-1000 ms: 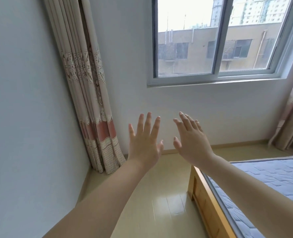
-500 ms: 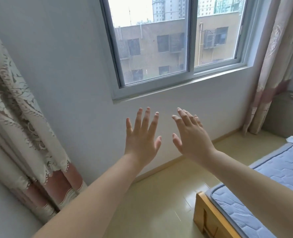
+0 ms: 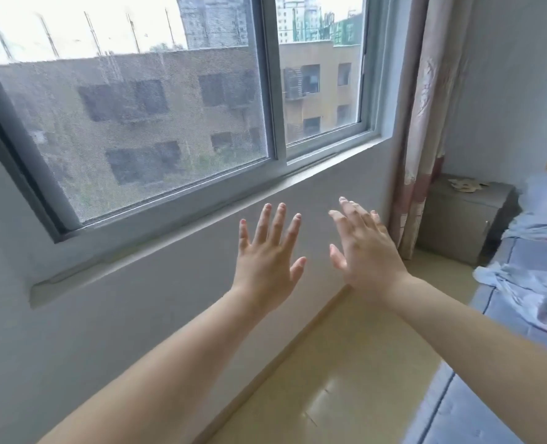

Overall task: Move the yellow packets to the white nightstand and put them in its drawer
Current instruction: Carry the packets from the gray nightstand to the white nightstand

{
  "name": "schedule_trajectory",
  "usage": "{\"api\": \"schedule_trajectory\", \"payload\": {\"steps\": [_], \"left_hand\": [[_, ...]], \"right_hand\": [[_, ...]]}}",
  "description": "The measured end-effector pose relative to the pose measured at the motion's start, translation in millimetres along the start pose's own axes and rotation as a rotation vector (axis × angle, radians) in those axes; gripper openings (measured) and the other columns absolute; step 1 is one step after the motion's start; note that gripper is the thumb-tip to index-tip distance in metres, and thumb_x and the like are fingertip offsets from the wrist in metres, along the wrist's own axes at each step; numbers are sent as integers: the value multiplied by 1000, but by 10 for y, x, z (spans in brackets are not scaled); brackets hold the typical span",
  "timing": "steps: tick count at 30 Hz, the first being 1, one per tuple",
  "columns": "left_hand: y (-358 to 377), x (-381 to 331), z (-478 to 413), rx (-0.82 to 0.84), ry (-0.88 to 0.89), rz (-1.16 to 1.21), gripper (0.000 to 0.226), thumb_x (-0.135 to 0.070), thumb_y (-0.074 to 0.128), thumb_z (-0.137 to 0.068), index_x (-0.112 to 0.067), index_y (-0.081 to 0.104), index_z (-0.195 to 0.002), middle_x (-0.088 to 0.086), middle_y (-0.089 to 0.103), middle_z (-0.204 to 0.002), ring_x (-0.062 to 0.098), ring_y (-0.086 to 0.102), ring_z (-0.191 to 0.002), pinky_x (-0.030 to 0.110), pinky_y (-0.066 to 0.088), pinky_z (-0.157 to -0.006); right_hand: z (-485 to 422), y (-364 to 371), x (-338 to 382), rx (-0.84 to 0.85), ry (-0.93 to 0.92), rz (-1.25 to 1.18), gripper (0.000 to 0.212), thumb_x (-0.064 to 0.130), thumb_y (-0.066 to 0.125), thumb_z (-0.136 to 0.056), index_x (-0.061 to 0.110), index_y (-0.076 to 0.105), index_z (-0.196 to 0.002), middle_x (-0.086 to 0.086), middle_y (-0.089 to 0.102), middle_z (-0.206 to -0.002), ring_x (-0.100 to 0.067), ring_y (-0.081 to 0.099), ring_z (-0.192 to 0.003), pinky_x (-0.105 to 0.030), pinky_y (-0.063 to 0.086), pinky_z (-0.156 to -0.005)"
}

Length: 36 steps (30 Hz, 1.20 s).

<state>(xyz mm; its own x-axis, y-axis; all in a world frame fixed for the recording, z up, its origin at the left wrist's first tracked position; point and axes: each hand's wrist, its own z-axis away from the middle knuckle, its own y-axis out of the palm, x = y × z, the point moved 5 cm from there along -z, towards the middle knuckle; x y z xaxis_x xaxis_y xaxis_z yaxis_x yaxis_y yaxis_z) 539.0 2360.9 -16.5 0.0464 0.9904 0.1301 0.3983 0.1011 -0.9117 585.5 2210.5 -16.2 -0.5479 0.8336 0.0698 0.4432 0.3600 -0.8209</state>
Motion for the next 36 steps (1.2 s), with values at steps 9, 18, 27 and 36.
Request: {"api": "schedule_trajectory", "payload": {"steps": [9, 18, 27, 36], "left_hand": [[1405, 67, -2229, 33, 165, 101, 73, -55, 28, -97, -27, -11, -152, 1, -16, -160, 23, -21, -145, 52, -11, -115], [2378, -499, -4631, 39, 492, 284, 72, -53, 33, -96, -27, -2, -153, 1, -8, -161, 22, -15, -147, 53, -6, -116], [3291, -2206, -6167, 88, 790, 369, 74, -50, 39, -94, -23, 5, -153, 4, 3, -161, 25, -4, -148, 54, 4, -116], [4016, -4009, -8226, 140, 874, 353, 68, -51, 35, -96, -22, 10, -153, 6, 3, -161, 25, -5, -148, 52, 4, -117]], "right_hand": [[-1483, 1261, -1181, 24, 187, 153, 58, 25, 59, -87, 6, 42, -139, -16, 31, -152, -32, 28, -140, -52, 21, -113], [-2684, 1880, -2828, 82, 508, 348, 58, 25, 61, -85, 4, 45, -137, -19, 33, -150, -34, 34, -137, -54, 24, -111], [-2607, 2106, -4845, 140, 854, 468, 60, 29, 52, -89, 10, 35, -143, -12, 25, -155, -27, 23, -142, -47, 17, -115], [-2977, 2324, -7553, 206, 951, 490, 61, 42, 44, -93, 13, 31, -145, -9, 21, -156, -25, 22, -142, -45, 20, -115]]}}
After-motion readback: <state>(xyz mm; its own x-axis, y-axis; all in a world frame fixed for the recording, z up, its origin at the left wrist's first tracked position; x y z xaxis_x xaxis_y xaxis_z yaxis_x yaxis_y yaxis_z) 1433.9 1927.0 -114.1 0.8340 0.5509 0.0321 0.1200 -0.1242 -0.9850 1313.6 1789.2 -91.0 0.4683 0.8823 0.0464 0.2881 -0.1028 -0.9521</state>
